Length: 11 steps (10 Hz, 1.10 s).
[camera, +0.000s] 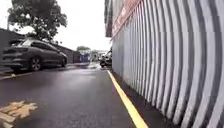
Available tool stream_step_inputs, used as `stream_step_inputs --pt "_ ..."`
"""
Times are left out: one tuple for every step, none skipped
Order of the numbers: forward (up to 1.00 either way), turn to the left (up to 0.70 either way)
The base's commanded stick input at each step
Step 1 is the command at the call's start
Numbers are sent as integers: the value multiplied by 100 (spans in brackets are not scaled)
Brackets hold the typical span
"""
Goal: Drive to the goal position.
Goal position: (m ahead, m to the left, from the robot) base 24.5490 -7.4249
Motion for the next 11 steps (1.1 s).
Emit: stream_step_inputs --pt "69 10" --pt "69 10" --pt "69 8" --pt "69 1" --pt "69 1" --pt "69 1" --pt "69 1" --pt "69 1" --pt "69 1" --pt "69 1" --pt "69 1"
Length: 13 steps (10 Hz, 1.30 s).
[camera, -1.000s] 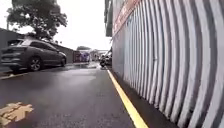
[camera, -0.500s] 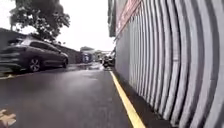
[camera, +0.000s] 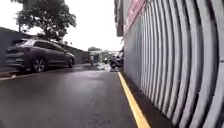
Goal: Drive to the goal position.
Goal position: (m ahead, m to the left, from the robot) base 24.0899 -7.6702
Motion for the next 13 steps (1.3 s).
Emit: stream_step_inputs --pt "69 1" --pt "69 1" --pt "69 1" --pt "69 1" --pt "69 1" --pt "69 1" --pt "69 1" --pt "69 1" --pt "69 1" --pt "69 1" --pt "69 1" --pt "69 1" --pt "69 1"
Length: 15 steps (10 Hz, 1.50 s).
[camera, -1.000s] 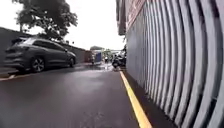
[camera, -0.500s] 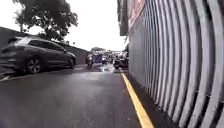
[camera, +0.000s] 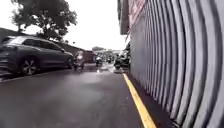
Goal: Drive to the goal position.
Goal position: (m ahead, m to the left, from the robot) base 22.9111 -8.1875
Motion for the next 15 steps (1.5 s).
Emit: stream_step_inputs --pt "69 1" --pt "69 1" --pt "69 1" --pt "69 1" --pt "69 1" --pt "69 1" --pt "69 1" --pt "69 1" --pt "69 1" --pt "69 1" --pt "69 1" --pt "69 1" --pt "69 1" --pt "69 1" --pt "69 1"
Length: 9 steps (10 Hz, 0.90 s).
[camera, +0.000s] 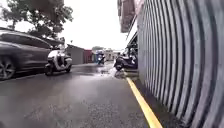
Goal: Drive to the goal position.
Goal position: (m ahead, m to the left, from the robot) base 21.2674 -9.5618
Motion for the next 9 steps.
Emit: stream_step_inputs --pt "69 1" --pt "69 1" --pt "69 1" --pt "69 1" --pt "69 1" --pt "69 1" --pt "69 1" --pt "69 1" --pt "69 3"
